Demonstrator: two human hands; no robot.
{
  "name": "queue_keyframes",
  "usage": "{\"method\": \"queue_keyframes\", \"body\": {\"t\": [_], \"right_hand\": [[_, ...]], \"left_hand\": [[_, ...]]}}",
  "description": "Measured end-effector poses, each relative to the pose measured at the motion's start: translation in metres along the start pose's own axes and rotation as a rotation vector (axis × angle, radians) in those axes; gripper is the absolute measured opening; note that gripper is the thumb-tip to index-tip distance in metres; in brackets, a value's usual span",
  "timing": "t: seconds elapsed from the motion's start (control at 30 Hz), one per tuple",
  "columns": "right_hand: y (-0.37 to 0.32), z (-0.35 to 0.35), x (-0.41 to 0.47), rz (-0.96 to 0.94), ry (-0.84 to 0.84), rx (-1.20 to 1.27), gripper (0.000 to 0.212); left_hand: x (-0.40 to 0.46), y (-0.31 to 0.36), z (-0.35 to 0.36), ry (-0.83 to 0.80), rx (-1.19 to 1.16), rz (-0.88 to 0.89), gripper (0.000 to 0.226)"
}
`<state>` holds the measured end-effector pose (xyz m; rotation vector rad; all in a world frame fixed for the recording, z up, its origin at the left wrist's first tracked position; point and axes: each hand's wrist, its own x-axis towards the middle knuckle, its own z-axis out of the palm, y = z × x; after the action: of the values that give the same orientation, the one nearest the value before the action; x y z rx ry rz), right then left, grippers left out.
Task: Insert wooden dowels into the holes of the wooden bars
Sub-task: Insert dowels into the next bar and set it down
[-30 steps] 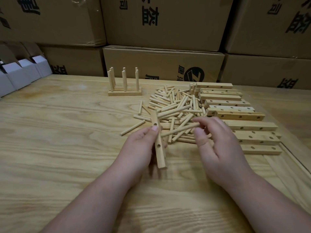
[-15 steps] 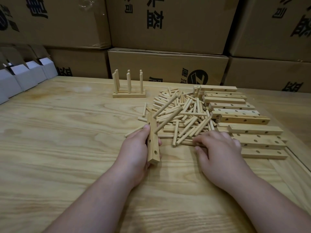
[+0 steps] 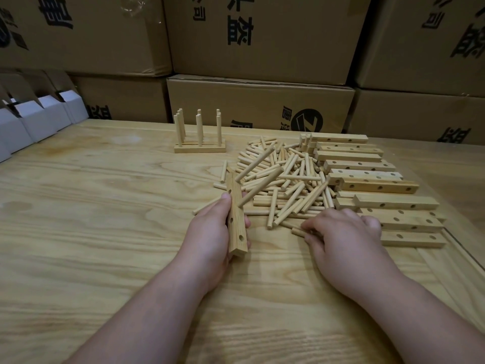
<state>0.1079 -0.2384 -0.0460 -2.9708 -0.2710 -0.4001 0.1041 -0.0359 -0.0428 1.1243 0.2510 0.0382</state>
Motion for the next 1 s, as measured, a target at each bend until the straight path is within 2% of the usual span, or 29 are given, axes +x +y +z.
{"method": "queue_keyframes", "body": {"t": [0.33,0.5,0.6,0.7,0.77,1.0], "right_hand": [[-0.003,-0.004,-0.002,-0.005,-0.059,0.019,0.028],[-0.001,-0.005,-0.005,0.004,-0.010,0.064,0.009],[-0.002,-0.008,-0.005,-0.010,0.091,0.074,0.014],[-0.006,-0.012,-0.007,-0.101,0.239,0.225,0.015],[-0.009,-0.013,-0.011,-0.186,0.280,0.339,0.015],[-0.018,-0.014,-0.020,-0.441,0.143,0.515,0.026]], "left_hand": [[-0.004,0.002,0.003,-0.011,0.020,0.016,0.054],[-0.005,0.003,0.003,-0.007,0.033,0.018,0.054],[-0.005,0.003,0.003,0.000,0.051,0.027,0.054],[-0.004,0.001,0.003,0.005,0.079,0.042,0.051],[-0.003,-0.001,0.002,0.000,0.108,0.060,0.045],[-0.003,-0.004,0.001,0.025,0.226,0.180,0.039]]}}
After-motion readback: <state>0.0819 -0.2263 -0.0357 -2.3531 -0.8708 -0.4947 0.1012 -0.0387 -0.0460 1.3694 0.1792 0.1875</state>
